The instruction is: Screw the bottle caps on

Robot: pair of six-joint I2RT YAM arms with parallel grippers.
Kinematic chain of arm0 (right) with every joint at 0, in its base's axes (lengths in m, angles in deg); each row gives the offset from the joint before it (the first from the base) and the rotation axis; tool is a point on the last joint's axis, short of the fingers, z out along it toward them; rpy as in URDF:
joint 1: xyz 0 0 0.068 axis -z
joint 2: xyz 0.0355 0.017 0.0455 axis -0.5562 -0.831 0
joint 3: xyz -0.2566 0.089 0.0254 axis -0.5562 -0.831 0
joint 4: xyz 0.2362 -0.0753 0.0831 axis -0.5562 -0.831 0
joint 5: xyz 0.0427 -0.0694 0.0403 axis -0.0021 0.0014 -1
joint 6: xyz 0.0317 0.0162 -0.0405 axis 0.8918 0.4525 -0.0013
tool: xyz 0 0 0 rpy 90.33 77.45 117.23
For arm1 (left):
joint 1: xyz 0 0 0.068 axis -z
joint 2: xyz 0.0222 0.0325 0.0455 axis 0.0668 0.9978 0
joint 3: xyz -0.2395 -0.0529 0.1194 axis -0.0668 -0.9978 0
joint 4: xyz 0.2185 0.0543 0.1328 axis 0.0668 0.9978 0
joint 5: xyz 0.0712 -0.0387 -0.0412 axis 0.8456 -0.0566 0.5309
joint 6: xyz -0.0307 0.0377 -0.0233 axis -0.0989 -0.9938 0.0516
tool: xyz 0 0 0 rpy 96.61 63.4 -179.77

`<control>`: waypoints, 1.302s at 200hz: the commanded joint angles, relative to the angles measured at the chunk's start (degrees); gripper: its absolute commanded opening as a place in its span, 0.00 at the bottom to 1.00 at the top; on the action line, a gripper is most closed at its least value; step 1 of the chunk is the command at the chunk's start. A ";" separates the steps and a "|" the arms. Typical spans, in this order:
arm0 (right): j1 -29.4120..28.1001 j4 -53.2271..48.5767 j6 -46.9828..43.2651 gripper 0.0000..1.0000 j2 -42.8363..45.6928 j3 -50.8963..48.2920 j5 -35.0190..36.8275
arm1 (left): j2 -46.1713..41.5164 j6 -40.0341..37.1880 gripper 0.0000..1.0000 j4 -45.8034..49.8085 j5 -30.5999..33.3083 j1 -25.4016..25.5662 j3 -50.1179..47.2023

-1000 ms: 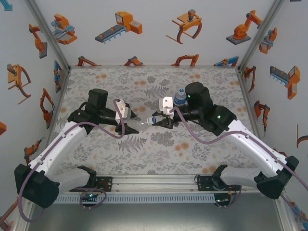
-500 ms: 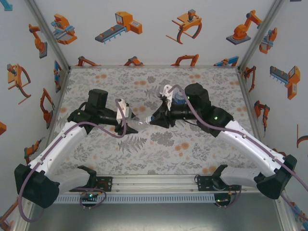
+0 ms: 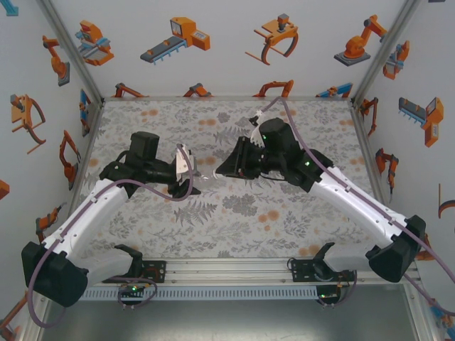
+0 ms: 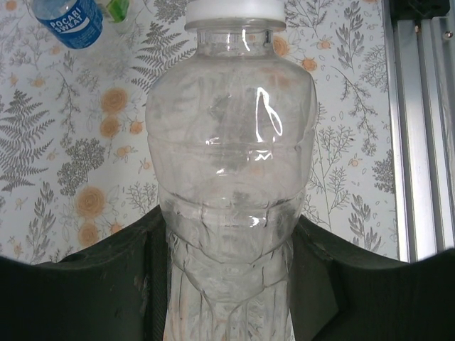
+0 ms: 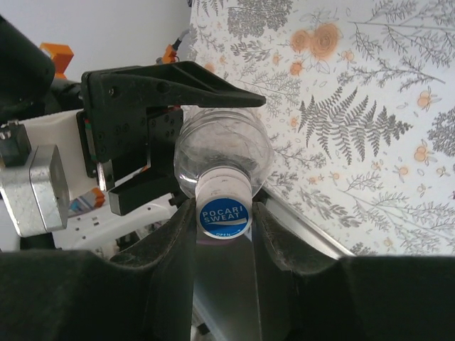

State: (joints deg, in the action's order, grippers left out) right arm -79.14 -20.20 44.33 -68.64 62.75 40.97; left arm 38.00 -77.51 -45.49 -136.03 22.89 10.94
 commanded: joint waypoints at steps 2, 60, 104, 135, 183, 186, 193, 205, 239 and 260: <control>-0.91 -1.86 1.97 0.15 -0.95 2.75 -0.71 | -0.79 0.60 0.00 -4.62 -5.20 0.79 1.43; -0.63 -3.98 -22.20 0.64 4.61 7.61 5.20 | -0.61 0.61 0.00 -4.62 -5.37 0.79 1.37; -0.60 -2.61 -50.13 0.64 7.74 8.14 0.75 | -0.94 0.14 0.00 -4.57 -6.32 0.79 1.19; -0.62 -3.00 -70.06 0.63 8.81 7.45 -8.27 | -1.01 -0.41 0.00 -4.18 -7.16 0.79 1.19; -0.71 -2.83 -86.83 0.60 9.58 4.07 -19.03 | -1.29 -1.18 0.00 -3.74 -8.44 0.75 1.09; -0.79 -2.56 -87.09 0.60 9.63 3.79 -19.23 | -1.31 -1.20 0.00 -3.74 -8.55 0.78 1.10; -0.88 -1.50 -87.24 0.60 9.75 3.08 -19.50 | -1.32 -1.28 0.00 -3.78 -8.71 0.74 1.10; -0.89 0.12 -87.25 0.60 9.79 2.03 -20.22 | -1.29 -1.37 0.00 -3.61 -8.99 0.79 1.07; -0.87 2.51 -87.55 0.59 9.42 0.53 -22.88 | -1.36 -1.88 0.00 -3.21 -9.80 0.75 1.09; -0.88 2.23 -88.49 0.57 8.89 0.53 -24.33 | -1.36 -2.19 0.00 -3.02 -10.23 0.79 1.06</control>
State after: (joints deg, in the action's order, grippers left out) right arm -79.75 -20.55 -41.24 -59.79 63.32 20.76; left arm 37.96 -77.86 -49.34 -143.31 23.52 10.96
